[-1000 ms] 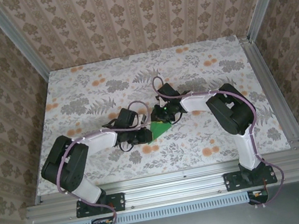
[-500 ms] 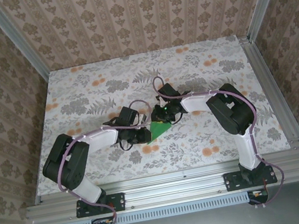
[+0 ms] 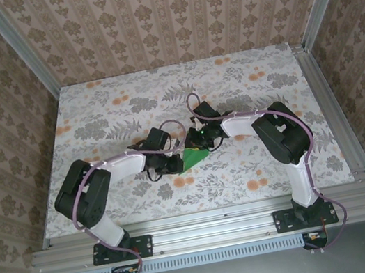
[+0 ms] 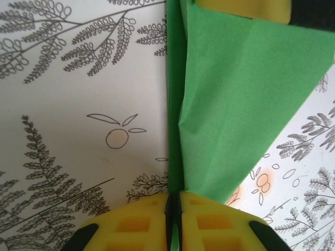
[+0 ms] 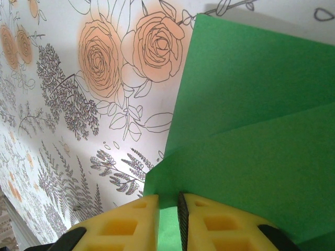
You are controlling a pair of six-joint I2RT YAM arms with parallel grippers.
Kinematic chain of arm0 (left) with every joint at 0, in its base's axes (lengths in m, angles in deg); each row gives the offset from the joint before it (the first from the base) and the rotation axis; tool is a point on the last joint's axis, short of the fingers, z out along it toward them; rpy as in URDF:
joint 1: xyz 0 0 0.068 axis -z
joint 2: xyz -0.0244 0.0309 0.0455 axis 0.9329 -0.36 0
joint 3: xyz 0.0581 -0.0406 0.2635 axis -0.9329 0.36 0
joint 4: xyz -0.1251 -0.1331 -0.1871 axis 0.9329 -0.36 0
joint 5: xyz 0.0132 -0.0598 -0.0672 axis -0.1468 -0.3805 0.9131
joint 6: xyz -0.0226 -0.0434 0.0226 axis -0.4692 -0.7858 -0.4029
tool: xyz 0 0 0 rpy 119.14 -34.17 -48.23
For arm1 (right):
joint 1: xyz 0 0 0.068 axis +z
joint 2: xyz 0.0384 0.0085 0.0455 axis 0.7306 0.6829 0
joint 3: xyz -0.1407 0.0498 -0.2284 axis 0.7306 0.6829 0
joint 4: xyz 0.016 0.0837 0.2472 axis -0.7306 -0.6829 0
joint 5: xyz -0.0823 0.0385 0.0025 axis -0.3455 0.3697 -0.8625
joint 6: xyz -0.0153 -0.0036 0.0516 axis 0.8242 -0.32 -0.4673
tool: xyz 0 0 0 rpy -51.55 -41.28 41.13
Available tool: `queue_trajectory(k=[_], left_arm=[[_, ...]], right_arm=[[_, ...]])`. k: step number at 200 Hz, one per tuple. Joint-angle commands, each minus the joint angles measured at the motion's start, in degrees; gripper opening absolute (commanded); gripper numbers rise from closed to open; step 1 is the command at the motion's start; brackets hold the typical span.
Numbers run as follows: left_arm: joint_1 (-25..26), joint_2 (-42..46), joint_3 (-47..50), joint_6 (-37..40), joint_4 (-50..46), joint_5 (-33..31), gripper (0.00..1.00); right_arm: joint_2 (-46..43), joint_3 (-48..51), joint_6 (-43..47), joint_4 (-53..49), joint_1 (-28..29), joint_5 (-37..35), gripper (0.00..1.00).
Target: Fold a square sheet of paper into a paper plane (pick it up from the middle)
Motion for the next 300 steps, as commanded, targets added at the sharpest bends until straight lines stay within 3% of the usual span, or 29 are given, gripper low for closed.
queue_trajectory(k=[1,65,124,170,218,300], left_arm=[[0.62,-3.25,-0.64,2.45,-2.16,-5.12,0.11],[1.61,-3.16,-2.47,3.25,-4.50,-5.82,0.10],[1.67,3.92,-5.55,1.46,-7.35,-5.13,0.23],[1.59,4.94,-6.37,0.23,-5.53,-3.54,0.24],[1.59,1.69,-4.49,-1.14,0.48,2.22,0.12],[0.21,-1.79,0.49,-2.16,6.50,5.35,0.08]], right_arm=[[0.75,1.26,1.29,-2.20,-0.30,-0.45,0.22],[1.07,1.45,1.95,-2.57,-0.39,-0.49,0.22],[1.06,2.31,2.08,-2.14,-0.48,-0.58,0.21],[0.73,3.02,1.91,-1.55,-0.48,-0.31,0.21],[0.44,3.29,1.65,-0.97,-0.57,0.43,0.21],[1.02,2.89,1.68,-1.06,-0.63,0.91,0.21]])
